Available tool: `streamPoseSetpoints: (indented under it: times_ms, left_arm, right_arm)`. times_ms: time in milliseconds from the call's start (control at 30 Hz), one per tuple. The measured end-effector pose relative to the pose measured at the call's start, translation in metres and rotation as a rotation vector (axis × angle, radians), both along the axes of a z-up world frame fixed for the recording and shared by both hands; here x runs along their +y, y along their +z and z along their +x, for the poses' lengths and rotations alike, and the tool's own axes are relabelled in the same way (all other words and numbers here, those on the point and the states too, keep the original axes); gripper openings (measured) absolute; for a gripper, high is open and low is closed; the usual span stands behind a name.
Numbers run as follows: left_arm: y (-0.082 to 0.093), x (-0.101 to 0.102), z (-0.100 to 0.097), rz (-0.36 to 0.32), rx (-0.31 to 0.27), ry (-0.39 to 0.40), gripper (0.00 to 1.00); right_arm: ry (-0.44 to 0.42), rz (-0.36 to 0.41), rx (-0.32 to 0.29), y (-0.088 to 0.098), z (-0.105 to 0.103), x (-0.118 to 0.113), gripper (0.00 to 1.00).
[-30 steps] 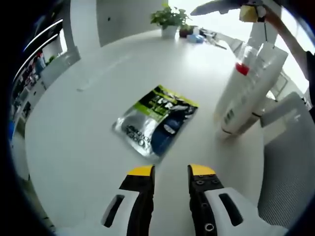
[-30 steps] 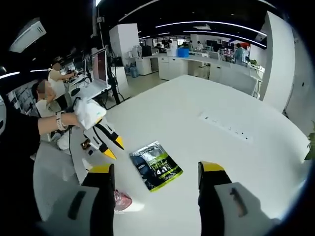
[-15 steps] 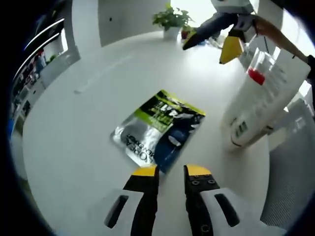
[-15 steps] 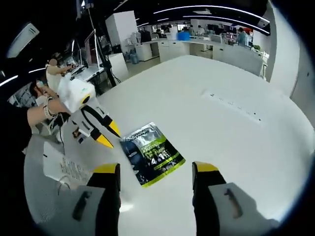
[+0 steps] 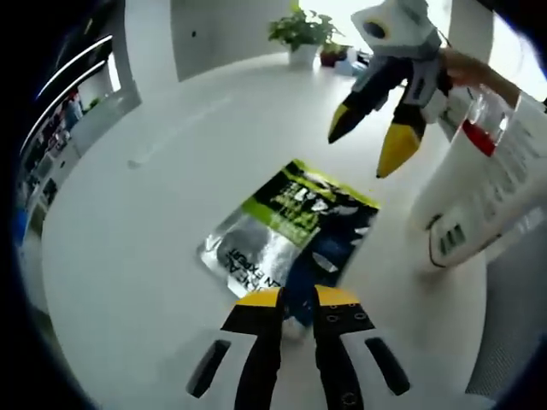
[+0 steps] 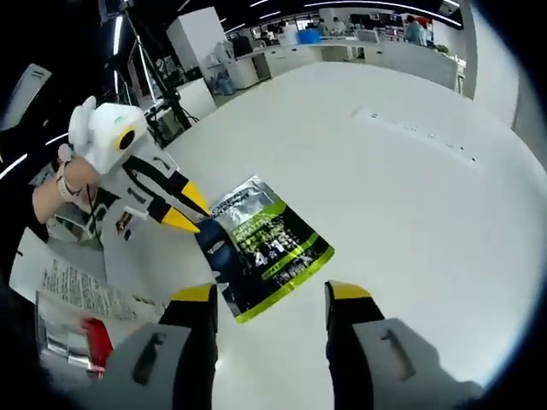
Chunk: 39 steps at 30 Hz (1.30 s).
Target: Arrange the skincare products in the storage area until every visible bottle or jar stands upright without overlapping.
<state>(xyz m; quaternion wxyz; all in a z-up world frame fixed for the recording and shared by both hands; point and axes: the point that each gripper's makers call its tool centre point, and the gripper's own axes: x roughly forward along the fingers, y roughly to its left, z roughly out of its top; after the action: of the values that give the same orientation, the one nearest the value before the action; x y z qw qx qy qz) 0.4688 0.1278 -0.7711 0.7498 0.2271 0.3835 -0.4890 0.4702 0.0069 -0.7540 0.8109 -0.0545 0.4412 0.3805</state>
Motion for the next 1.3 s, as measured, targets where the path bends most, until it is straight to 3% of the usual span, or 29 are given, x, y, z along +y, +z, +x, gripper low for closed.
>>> streamPoseSetpoints:
  times_ms: [133, 367, 433, 500, 700, 900, 1100, 1233, 1267, 1300]
  left_arm:
    - [-0.008, 0.003, 0.003, 0.053, 0.001, -0.017, 0.12]
    - [-0.011, 0.002, 0.003, 0.078, 0.008, -0.006, 0.11]
    - [-0.011, 0.002, 0.003, 0.080, 0.014, -0.011, 0.09]
    - [-0.012, 0.002, 0.000, 0.077, 0.027, -0.013, 0.00]
    - [-0.017, 0.003, 0.003, 0.093, 0.013, -0.050, 0.00]
    - [-0.018, 0.004, 0.002, 0.096, -0.005, -0.079, 0.00]
    - [-0.018, 0.005, -0.001, 0.095, -0.011, -0.082, 0.00]
    - [-0.017, 0.005, -0.001, 0.083, -0.002, -0.083, 0.00]
    - [-0.016, 0.004, -0.001, 0.081, -0.001, -0.088, 0.00]
    - [-0.016, 0.004, -0.001, 0.080, 0.003, -0.085, 0.00]
  right_arm:
    - [-0.025, 0.031, 0.016, -0.006, 0.002, 0.003, 0.50]
    - [-0.079, 0.045, 0.027, -0.015, 0.012, 0.000, 0.51]
    - [-0.084, 0.070, 0.027, -0.014, 0.014, 0.003, 0.51]
    - [-0.096, 0.106, 0.040, -0.012, 0.015, 0.007, 0.49]
    - [-0.121, 0.147, 0.059, -0.015, 0.016, 0.008, 0.46]
    - [-0.163, 0.242, 0.092, -0.013, 0.017, 0.011, 0.40]
    - [-0.293, 0.467, 0.196, -0.012, 0.020, 0.009, 0.31]
    - [-0.340, 0.665, 0.243, 0.001, 0.023, 0.013, 0.24]
    - [-0.332, 0.763, 0.293, 0.012, 0.018, 0.017, 0.20]
    - [-0.326, 0.789, 0.296, 0.016, 0.017, 0.020, 0.17]
